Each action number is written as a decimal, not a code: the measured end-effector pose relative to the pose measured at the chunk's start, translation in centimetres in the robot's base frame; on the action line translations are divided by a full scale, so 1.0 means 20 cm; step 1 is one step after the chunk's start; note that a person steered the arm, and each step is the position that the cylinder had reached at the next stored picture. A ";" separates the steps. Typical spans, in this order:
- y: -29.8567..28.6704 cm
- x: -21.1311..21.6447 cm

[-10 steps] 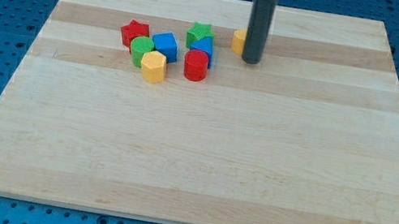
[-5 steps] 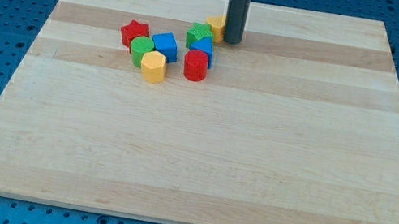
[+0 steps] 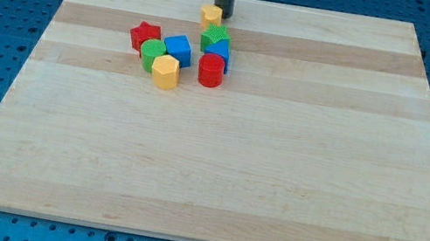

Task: Place the yellow heart above the blue cube

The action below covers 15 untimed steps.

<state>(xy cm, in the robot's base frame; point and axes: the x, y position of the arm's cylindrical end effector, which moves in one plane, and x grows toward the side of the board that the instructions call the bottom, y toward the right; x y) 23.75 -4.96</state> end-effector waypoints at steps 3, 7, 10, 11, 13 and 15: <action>-0.27 0.05; -0.30 -0.02; -0.06 0.01; -0.14 0.06; -0.20 0.20; -0.16 0.19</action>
<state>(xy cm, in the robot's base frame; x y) 27.61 -8.22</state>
